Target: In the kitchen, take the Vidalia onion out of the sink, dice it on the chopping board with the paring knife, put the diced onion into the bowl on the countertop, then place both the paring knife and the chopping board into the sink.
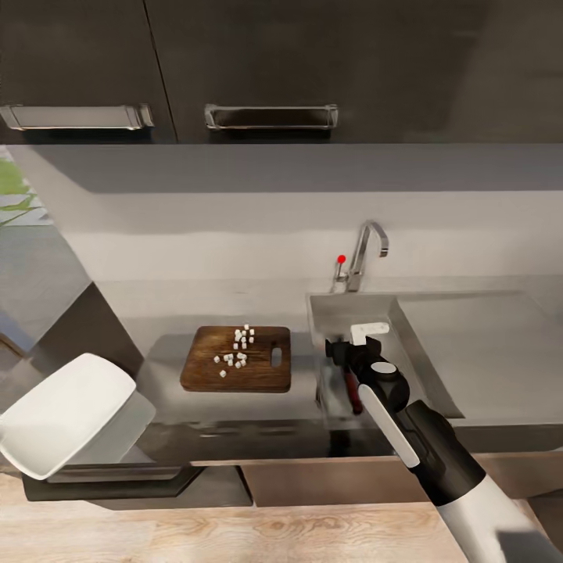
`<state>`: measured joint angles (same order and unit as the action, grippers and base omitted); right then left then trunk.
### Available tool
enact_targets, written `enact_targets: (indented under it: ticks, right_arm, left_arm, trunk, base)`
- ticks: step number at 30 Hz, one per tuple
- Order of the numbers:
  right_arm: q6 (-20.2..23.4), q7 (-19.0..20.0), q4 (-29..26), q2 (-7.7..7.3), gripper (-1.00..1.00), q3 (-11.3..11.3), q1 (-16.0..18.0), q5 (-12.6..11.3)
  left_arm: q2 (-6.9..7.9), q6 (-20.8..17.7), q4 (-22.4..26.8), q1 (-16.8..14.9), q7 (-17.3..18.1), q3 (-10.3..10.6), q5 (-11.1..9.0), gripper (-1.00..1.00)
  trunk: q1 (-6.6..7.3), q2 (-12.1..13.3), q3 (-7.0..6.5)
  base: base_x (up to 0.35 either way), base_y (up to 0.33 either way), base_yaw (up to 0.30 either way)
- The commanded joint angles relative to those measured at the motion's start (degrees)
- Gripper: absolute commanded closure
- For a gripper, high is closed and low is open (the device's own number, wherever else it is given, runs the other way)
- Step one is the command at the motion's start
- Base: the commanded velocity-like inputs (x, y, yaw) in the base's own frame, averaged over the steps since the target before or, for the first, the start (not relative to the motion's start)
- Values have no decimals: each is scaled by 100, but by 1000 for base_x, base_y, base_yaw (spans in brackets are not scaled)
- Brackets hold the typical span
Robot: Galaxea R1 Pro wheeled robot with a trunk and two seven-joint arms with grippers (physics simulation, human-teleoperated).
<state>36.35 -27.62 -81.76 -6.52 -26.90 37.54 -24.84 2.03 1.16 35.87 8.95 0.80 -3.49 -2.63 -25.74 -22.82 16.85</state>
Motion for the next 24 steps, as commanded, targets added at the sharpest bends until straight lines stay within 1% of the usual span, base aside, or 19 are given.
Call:
enact_targets:
  ticks: [1,12,15,18,24]
  right_arm:
    - [12,-59,-7,-6,-100,-17,8,-53]
    - [20,-59,-7,-7,-100,-15,8,-55]
    - [28,-59,-7,-9,-100,-10,8,-61]
    - [30,-52,-7,-68,-100,-8,8,-70]
    - [30,-51,-5,-86,-100,-8,8,-74]
  left_arm:
    - [0,7,5,2,8,-2,-27,-100]
    - [0,7,8,2,8,-2,-27,-100]
    - [-1,7,8,2,8,-2,-27,-100]
    - [-1,7,8,2,8,-2,-27,-100]
    - [-1,7,0,2,8,-2,-27,-100]
  trunk:
    - [-4,-10,9]
    - [-4,-10,9]
    - [-4,-10,9]
    - [-4,-10,9]
    - [-4,-10,9]
  base:
    - [0,230,0]
    - [0,282,0]
    - [0,62,0]
    - [0,12,0]
    - [0,39,0]
